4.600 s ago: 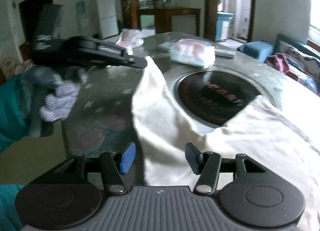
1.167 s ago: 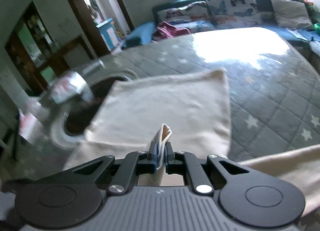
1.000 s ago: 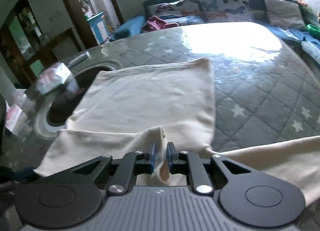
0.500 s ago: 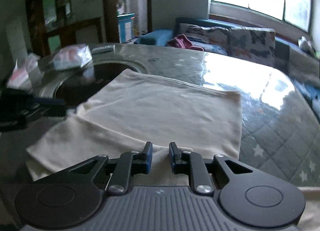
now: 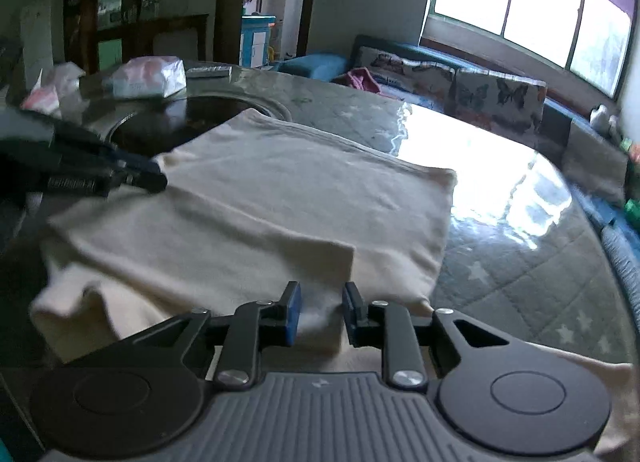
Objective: Fold clothes
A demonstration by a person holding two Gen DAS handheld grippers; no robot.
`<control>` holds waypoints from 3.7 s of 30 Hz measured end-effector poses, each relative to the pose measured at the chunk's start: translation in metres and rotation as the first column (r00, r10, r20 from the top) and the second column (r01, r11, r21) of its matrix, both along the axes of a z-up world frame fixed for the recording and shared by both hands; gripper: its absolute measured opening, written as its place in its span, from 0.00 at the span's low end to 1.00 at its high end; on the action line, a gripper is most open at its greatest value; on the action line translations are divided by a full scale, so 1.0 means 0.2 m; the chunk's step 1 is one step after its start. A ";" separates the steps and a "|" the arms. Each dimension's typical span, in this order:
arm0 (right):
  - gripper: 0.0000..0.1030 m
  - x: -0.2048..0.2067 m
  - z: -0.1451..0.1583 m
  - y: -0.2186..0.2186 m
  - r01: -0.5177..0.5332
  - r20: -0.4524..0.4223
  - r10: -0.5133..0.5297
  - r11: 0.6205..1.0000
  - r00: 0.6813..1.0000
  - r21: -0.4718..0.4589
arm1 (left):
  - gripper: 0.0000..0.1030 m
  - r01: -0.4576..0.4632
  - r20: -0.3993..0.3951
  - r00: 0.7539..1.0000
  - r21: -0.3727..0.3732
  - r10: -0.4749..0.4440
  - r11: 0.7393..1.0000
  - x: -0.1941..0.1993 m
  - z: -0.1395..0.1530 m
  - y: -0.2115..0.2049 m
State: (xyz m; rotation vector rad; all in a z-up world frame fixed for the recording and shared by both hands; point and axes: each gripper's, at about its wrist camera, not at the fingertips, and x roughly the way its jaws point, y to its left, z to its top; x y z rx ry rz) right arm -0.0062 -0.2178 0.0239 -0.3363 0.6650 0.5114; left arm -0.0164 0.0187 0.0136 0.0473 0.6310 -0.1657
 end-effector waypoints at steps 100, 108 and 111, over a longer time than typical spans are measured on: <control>0.11 0.00 0.21 0.49 -0.174 -0.217 0.264 0.916 0.940 0.360 | 0.46 0.024 0.018 1.000 -0.122 -0.022 0.992 -0.36 0.05 0.07; 0.25 -0.02 0.30 0.25 -0.114 -0.176 0.174 0.946 0.969 0.303 | 0.46 0.014 0.036 0.999 -0.108 -0.010 0.994 -0.37 0.09 0.07; 0.29 -0.04 0.27 0.11 -0.044 -0.176 0.094 0.962 0.980 0.271 | 0.46 0.010 0.060 0.998 -0.097 -0.004 0.995 -0.38 0.12 0.07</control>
